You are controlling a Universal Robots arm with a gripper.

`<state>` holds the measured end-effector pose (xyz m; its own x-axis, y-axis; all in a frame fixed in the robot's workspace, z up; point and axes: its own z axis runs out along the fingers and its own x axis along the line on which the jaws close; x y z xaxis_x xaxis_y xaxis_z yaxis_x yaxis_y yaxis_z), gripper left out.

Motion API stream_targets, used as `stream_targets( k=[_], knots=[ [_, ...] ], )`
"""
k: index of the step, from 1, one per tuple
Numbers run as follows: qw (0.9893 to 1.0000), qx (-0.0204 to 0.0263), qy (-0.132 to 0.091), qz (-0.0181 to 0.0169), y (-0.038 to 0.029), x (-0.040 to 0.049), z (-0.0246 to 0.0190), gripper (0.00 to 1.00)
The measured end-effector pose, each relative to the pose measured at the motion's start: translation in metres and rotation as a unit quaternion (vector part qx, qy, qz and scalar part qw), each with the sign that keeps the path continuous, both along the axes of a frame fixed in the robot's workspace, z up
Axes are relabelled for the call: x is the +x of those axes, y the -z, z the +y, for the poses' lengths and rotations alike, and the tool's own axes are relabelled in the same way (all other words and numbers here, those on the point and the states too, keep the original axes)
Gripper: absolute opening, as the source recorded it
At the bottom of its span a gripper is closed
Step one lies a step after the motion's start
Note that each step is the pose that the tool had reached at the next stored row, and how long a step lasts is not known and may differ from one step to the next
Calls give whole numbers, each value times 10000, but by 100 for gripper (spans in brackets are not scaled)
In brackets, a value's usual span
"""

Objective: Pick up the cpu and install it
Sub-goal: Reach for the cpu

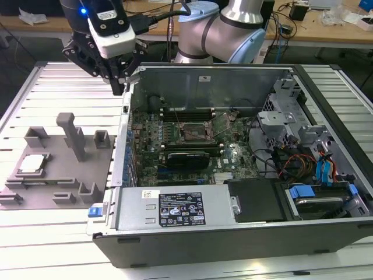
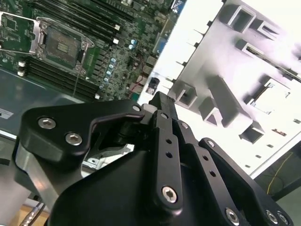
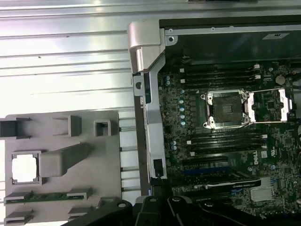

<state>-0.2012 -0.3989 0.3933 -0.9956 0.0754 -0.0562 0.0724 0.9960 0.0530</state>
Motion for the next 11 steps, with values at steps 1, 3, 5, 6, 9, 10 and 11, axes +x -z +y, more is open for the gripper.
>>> stream_targets(
  k=[1,3,5,6,9,10,11],
  knots=[
    [10000,0,0,-8,0,-30,0,11],
    [10000,0,1,-19,0,-73,0,11],
    [10000,0,1,-30,0,-116,0,11],
    [10000,0,0,-41,0,-155,0,11],
    [10000,0,0,-65,0,-251,0,11],
    [10000,0,0,-69,0,-269,0,11],
    [10000,0,1,-72,0,-288,0,11]
  ],
)
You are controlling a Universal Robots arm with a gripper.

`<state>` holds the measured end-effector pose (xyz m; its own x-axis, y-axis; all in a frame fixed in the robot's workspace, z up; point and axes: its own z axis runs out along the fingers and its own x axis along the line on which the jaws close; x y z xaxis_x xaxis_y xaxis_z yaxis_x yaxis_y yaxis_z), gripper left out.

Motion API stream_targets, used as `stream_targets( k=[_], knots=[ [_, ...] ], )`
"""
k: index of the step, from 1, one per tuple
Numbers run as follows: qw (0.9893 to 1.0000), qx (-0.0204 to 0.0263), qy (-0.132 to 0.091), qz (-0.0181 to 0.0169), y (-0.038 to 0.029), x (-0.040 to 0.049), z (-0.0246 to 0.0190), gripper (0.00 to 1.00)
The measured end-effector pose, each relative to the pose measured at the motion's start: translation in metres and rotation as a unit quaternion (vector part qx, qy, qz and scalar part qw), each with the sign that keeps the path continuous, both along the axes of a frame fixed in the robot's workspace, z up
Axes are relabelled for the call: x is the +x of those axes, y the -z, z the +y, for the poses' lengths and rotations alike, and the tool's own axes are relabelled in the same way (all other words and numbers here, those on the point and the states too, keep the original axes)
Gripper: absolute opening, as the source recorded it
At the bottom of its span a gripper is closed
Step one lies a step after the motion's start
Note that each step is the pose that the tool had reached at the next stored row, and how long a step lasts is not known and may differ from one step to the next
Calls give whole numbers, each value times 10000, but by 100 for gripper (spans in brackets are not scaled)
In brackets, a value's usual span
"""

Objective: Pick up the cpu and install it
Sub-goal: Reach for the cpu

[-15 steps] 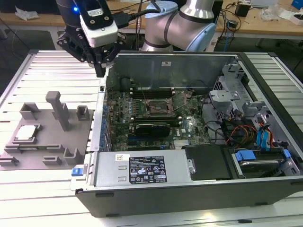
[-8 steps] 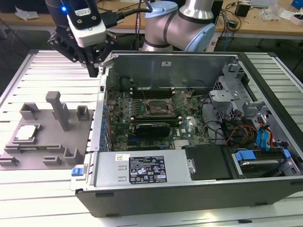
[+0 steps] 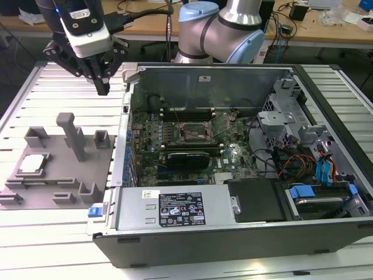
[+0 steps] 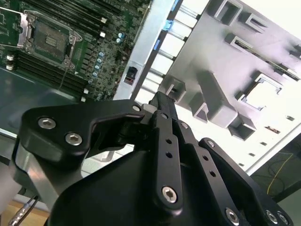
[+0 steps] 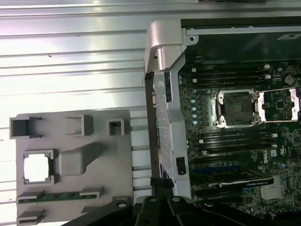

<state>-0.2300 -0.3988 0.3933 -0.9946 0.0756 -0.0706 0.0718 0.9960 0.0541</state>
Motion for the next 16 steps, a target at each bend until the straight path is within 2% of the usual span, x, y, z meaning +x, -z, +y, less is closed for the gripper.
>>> stream_targets(
  k=[6,16],
  knots=[
    [10000,0,0,-15,0,-118,0,11],
    [10000,0,-1,-18,0,-184,0,11]
  ],
)
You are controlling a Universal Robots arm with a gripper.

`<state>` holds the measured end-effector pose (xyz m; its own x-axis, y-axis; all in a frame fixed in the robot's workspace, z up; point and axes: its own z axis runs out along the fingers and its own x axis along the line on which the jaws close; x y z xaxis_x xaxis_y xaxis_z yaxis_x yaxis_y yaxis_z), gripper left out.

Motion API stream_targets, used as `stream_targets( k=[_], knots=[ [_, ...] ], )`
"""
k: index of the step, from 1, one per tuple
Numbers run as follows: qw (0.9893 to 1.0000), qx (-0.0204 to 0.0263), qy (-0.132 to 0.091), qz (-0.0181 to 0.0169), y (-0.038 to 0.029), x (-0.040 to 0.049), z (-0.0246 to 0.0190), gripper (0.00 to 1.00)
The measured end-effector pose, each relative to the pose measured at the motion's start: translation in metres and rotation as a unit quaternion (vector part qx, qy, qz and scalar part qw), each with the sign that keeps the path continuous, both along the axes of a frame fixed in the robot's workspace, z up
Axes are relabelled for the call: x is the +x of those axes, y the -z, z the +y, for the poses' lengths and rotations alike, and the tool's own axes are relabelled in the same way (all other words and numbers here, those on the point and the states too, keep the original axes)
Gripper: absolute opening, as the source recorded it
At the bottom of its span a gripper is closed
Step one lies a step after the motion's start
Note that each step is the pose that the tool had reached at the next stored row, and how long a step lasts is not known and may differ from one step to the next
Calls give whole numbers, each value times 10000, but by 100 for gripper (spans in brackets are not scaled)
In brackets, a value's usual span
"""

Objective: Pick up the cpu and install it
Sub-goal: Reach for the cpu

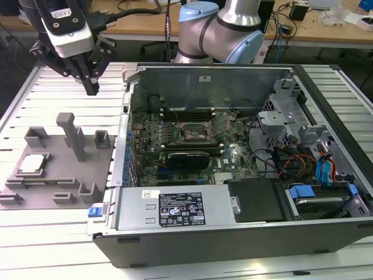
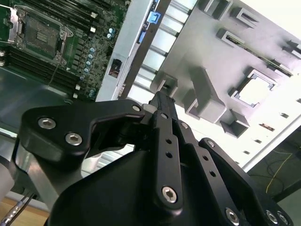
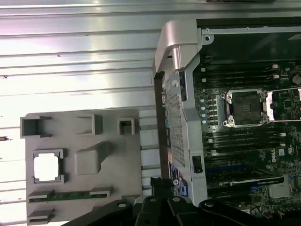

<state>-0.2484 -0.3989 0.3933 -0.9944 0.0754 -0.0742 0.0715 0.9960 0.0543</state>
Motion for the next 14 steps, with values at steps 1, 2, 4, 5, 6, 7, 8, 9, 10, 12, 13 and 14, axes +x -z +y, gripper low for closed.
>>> stream_targets(
  k=[1,2,4,5,6,7,8,9,10,12,13,14],
  knots=[
    [10000,0,0,0,0,-13,0,11],
    [10000,0,0,-1,1,-24,0,11],
    [10000,0,0,-2,0,-50,0,11],
    [10000,0,0,-4,0,-72,0,11],
    [10000,0,0,-5,0,-85,0,11],
    [10000,0,0,-6,0,-100,0,11],
    [10000,0,0,-8,0,-115,0,11],
    [10000,0,0,-9,0,-127,0,11],
    [10000,0,0,-10,0,-142,0,11],
    [10000,0,0,-13,0,-165,0,11],
    [10000,0,0,-13,0,-174,0,11],
    [10000,0,0,-14,0,-185,0,11]
  ],
)
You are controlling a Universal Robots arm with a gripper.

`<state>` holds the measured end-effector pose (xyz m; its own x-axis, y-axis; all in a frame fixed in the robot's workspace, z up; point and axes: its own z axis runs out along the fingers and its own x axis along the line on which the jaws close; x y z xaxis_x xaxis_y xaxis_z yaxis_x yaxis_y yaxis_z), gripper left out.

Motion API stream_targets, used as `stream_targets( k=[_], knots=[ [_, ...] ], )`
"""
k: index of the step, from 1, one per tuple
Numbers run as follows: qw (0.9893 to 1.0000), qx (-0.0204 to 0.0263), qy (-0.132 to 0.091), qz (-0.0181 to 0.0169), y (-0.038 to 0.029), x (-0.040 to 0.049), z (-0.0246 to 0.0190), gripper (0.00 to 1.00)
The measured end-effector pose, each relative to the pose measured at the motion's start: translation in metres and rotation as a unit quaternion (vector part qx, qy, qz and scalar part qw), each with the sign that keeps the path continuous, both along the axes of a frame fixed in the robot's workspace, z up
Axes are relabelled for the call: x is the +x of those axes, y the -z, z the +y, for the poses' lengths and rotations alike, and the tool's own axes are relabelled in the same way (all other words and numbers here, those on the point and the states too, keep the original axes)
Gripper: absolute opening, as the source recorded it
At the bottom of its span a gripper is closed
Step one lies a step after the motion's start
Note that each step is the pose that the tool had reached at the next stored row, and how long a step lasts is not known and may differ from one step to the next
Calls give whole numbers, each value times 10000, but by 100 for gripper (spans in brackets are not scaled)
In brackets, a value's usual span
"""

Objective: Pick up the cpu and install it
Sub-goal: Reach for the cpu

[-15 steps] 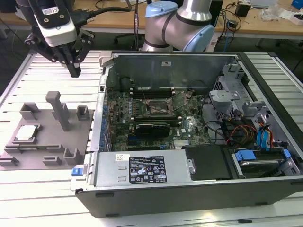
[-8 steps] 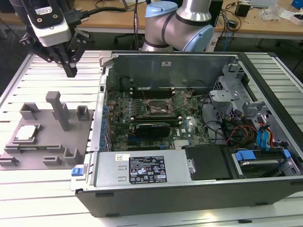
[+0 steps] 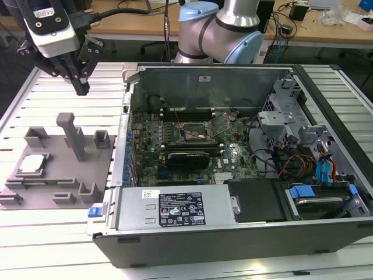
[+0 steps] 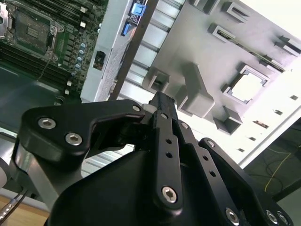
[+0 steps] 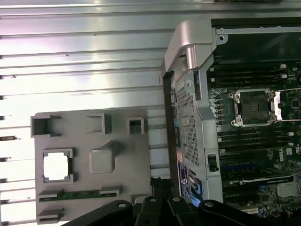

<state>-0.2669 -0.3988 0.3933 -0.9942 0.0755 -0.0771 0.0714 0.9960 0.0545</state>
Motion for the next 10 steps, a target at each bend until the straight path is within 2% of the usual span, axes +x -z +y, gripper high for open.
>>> stream_targets(
  k=[10],
  knots=[
    [10000,0,0,-8,0,-108,0,11]
  ],
)
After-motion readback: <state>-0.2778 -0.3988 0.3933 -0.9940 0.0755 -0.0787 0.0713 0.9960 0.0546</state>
